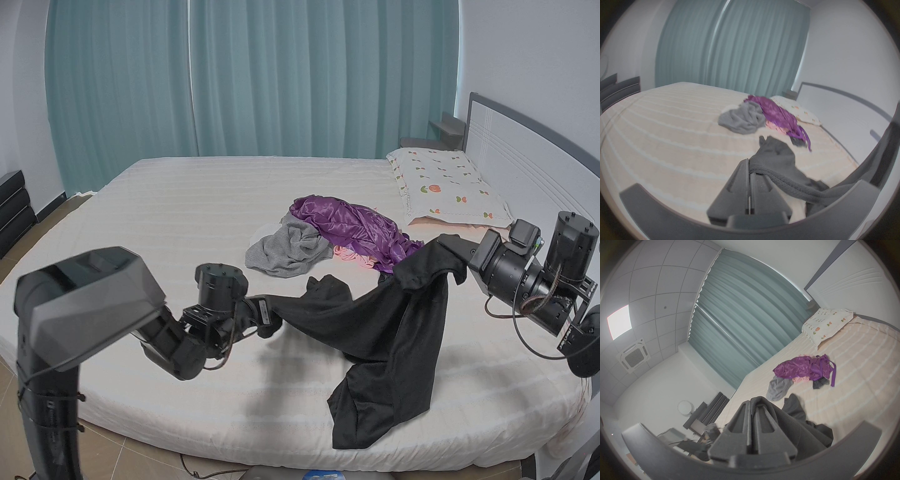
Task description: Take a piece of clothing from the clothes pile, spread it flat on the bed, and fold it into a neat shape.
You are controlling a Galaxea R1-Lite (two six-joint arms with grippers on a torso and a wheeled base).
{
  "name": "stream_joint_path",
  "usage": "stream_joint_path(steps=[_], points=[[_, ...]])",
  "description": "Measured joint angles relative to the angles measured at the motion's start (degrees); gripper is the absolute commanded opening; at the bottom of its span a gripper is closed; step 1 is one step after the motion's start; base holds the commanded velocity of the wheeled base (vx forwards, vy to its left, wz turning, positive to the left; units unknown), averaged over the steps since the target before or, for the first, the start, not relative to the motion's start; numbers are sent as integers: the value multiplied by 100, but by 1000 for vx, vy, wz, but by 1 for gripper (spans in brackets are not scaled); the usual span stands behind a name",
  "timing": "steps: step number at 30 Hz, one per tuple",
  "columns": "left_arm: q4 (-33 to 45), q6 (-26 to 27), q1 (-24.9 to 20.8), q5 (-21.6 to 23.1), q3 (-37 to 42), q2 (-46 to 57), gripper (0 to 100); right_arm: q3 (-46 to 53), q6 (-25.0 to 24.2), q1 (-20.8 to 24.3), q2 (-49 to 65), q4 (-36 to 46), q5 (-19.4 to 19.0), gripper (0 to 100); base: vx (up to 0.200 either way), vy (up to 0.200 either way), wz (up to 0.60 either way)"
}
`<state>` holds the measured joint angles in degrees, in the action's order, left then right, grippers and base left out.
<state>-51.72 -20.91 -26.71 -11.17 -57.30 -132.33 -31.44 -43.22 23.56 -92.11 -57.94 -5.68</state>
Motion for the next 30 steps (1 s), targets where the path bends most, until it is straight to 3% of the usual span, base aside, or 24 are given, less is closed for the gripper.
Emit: stream_joint_path(steps=[7,17,25,30], points=[[310,-433,202,-117,553,1508,0,-699,9,-190,-428,-378,194,0,0,0,0],[464,-644,469,-196,1113,3241,0,-1785,307,-297,-452,-572,319,0,0,0,0],[466,-1264,434,-183,1821,3633,0,-933,336,-221,-588,-646,284,0,0,0,0],[455,-1666,210,-191,2236,3469,0,-334,139,-160,-1012,-1477,301,0,0,0,0]])
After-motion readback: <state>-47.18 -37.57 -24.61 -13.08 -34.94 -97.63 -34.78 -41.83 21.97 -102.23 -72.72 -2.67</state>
